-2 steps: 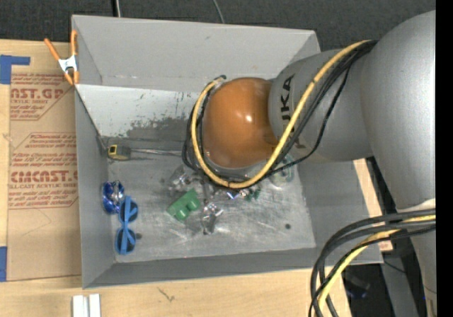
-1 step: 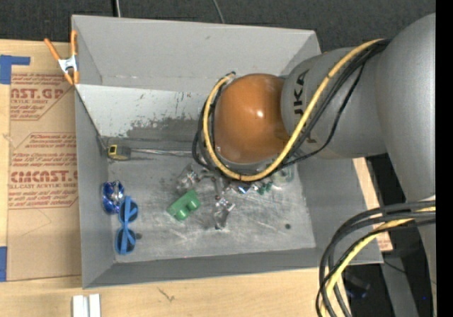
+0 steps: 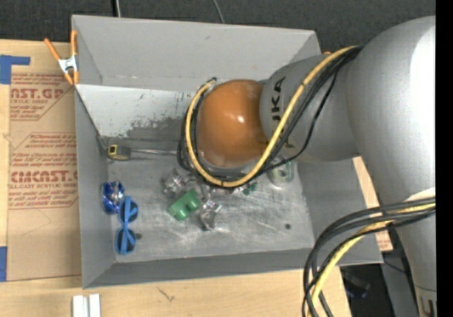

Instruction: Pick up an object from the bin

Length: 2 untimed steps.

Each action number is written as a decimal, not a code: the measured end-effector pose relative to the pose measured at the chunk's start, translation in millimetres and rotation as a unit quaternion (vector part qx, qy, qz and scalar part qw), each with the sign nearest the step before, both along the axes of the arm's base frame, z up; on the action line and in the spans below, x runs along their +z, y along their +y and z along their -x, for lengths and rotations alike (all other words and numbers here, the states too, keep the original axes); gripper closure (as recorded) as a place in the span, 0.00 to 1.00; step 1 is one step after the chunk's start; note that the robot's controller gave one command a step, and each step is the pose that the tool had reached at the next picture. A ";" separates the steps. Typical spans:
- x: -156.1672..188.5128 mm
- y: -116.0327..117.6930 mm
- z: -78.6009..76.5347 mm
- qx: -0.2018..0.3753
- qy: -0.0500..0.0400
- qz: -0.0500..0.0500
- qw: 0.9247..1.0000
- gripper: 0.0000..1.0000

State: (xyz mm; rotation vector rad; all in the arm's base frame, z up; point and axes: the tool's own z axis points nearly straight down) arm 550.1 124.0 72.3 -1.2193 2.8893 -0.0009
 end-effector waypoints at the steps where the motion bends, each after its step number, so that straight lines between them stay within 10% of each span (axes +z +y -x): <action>1: 1.4 0.5 -1.1 -0.001 0.001 0.000 1.000 0.00; 2: 4.0 0.9 -2.5 -0.001 0.000 0.000 1.000 1.00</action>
Offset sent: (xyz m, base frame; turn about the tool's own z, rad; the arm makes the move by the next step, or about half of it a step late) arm 0.0000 0.0000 0.0000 0.0000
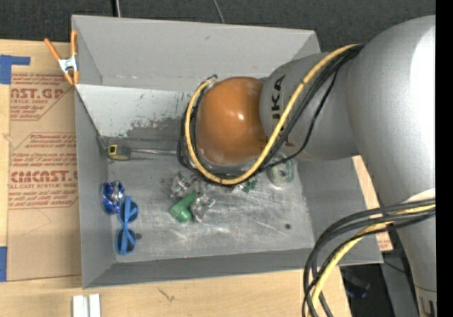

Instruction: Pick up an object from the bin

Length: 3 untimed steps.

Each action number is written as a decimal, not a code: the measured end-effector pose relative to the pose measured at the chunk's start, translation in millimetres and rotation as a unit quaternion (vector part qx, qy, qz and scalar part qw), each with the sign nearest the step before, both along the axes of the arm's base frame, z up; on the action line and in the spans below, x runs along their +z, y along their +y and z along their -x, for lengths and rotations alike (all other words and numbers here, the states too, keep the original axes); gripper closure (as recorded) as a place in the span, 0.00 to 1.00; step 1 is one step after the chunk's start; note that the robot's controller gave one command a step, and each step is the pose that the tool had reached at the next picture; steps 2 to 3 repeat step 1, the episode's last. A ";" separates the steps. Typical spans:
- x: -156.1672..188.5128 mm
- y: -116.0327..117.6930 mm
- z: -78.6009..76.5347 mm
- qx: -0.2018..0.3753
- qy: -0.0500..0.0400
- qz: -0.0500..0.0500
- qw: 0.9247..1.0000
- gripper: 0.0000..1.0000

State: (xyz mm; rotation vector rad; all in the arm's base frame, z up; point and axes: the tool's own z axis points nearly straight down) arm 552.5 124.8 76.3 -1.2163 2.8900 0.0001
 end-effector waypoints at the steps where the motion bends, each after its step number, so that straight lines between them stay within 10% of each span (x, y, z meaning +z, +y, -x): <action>1: 69.3 1.5 -2.0 0.000 -0.002 0.000 1.000 1.00; 3: 69.3 1.5 -2.0 0.000 -0.002 0.000 1.000 1.00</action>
Offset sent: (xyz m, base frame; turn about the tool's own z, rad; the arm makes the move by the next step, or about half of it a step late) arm 0.0001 0.0001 0.0650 0.0000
